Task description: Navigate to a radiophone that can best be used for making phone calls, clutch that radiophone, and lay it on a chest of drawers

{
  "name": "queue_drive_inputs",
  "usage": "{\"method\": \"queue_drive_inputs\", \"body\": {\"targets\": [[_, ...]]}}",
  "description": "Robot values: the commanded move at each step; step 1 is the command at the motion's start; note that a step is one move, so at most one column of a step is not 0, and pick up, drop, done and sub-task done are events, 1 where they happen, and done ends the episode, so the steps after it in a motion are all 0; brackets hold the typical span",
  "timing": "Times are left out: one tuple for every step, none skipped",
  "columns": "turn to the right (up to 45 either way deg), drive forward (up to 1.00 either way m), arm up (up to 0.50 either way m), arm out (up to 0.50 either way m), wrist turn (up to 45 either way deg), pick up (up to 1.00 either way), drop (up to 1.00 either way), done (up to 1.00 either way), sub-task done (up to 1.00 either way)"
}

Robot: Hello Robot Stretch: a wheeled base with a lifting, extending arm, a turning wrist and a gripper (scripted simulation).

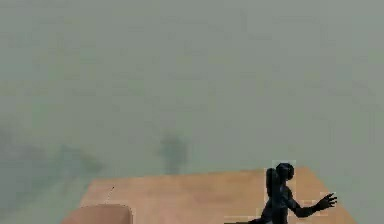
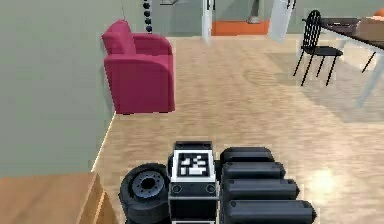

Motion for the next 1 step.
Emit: {"method": "queue_drive_inputs", "body": {"targets": [[45.0, 0.0, 0.0, 0.0, 0.0, 0.0, 0.0, 0.0, 0.0]]}}
